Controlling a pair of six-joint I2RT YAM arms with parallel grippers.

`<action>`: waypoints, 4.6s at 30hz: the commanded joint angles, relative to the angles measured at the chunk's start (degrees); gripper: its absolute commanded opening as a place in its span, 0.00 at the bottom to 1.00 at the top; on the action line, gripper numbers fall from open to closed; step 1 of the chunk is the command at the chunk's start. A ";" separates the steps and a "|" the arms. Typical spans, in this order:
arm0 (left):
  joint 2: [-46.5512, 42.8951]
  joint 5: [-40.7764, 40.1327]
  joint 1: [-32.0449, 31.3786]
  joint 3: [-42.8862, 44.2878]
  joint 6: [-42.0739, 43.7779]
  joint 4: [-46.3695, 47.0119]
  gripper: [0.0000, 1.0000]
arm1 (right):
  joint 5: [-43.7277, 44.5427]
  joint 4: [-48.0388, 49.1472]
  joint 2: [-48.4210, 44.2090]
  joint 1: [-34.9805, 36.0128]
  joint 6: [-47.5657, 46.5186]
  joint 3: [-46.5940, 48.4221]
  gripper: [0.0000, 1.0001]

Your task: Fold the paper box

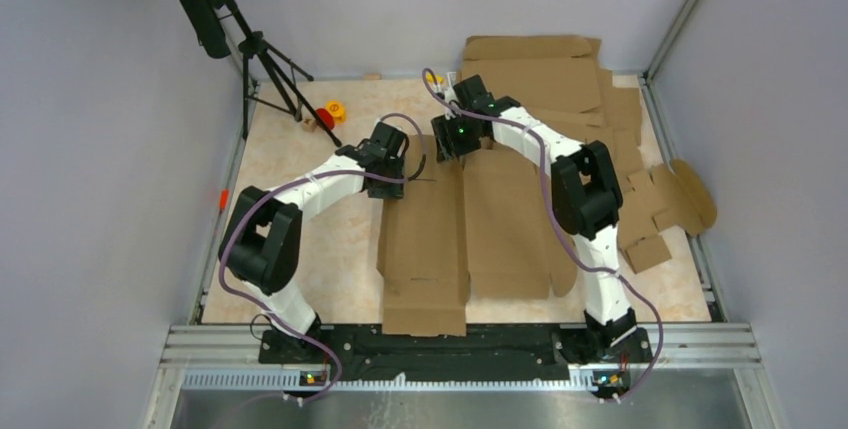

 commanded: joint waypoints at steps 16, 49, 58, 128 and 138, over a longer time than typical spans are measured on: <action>-0.90 -1.50 0.03 0.96 -1.46 1.58 0.35 | -8.53 -15.12 2.25 0.10 -3.67 6.23 0.28; -1.74 -5.04 -0.03 -2.83 -2.66 4.24 0.26 | 7.94 -20.65 -5.00 6.10 -2.92 -2.76 0.38; -2.36 -4.11 -0.16 -2.99 -2.03 5.22 0.23 | 7.17 -16.47 -6.15 5.16 1.12 1.40 0.48; 3.06 -5.40 -6.62 4.01 5.95 7.48 0.17 | -19.61 -7.26 0.65 -5.57 -19.71 11.71 0.03; 3.15 -4.70 -6.62 3.38 2.62 9.46 0.18 | -11.34 4.76 -14.36 -2.75 -14.88 -9.61 0.02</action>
